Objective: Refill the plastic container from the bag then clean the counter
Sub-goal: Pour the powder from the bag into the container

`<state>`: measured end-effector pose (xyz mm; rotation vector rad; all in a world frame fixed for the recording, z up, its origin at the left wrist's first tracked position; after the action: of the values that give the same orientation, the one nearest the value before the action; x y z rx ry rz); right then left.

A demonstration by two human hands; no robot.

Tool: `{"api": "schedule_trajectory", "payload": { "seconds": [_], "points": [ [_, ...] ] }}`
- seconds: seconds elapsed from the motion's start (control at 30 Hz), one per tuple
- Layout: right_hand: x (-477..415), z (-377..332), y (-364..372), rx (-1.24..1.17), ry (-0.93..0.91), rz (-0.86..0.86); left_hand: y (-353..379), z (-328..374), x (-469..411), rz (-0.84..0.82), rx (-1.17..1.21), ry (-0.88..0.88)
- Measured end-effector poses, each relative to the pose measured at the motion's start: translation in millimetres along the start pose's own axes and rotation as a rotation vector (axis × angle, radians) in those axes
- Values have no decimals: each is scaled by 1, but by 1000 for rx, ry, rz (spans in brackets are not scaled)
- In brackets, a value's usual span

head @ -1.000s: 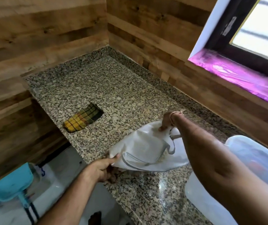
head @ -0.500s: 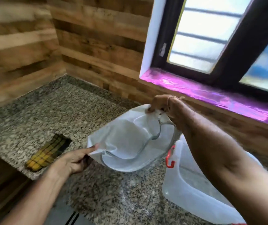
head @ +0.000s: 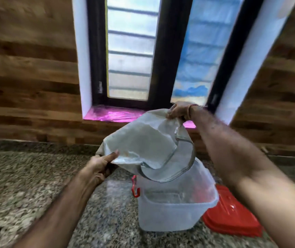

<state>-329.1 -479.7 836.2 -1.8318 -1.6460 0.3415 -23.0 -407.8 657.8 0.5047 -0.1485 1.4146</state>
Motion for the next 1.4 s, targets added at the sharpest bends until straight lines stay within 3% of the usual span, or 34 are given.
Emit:
{"api": "schedule_trajectory", "payload": {
  "seconds": [0.13, 0.3, 0.63, 1.13, 1.4],
  "points": [
    [-6, 56, -27, 43, -10, 81, 29, -19, -2, 85, -38, 50],
    [-12, 113, -38, -221, -13, 99, 47, -10, 4, 201, -159, 200],
    [-6, 176, -26, -659, -136, -8, 80, -3, 30, 268, -355, 515],
    [8, 209, -17, -891, -232, 46, 90, 6, 31, 341, -532, 642],
    [22, 225, -10, -972, -242, 4, 94, -7, 30, 343, -483, 629]
  ]
}}
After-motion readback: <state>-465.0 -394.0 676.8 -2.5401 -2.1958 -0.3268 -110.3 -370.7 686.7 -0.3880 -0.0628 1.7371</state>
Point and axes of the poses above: each hand's wrist, its own x-axis away from the middle knuckle, its own y-axis out of the palm, z = x × y, the point moved 10 cm from there along -x, towards the middle knuckle, and after that the axes turned 15 degrees about -x, right-handed, at the moved point
